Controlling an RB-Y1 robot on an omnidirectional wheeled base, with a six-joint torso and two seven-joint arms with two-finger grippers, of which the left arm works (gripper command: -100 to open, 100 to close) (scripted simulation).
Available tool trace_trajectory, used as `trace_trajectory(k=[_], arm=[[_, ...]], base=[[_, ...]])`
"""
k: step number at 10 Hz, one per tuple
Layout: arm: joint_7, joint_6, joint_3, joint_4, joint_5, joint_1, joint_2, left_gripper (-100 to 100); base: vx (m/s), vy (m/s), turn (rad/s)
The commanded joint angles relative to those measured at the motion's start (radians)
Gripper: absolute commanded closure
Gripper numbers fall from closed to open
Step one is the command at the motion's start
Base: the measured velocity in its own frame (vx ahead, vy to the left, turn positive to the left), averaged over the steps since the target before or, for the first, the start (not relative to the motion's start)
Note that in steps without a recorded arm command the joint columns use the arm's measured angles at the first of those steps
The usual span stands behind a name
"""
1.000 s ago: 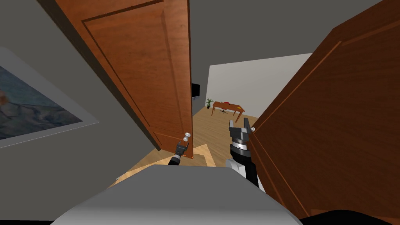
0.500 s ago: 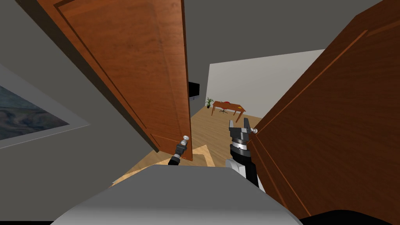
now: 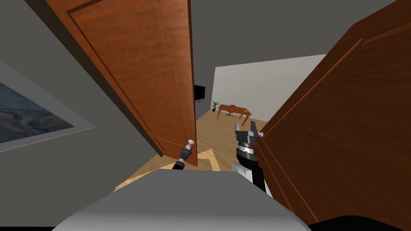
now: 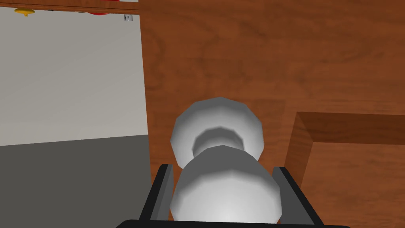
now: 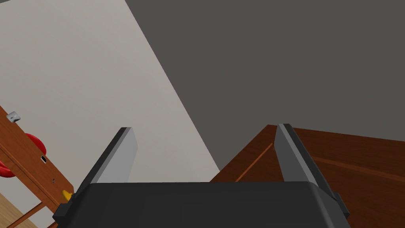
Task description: Push the door open
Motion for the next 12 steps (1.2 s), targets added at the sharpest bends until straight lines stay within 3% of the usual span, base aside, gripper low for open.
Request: trace_trajectory(k=[1,3,12], arm=[[0.032,-0.002,0.0,0.001,0.006,-0.002,0.0,100],[0.063,-0.003,-0.001,0.002,0.013,-0.003,0.002,100],[0.298,-0.012,-0.005,0.01,0.071,-0.01,0.016,100]], base=[[0.018,-0.009,0.006],[0.017,-0.008,0.002],[0.03,-0.017,-0.003]])
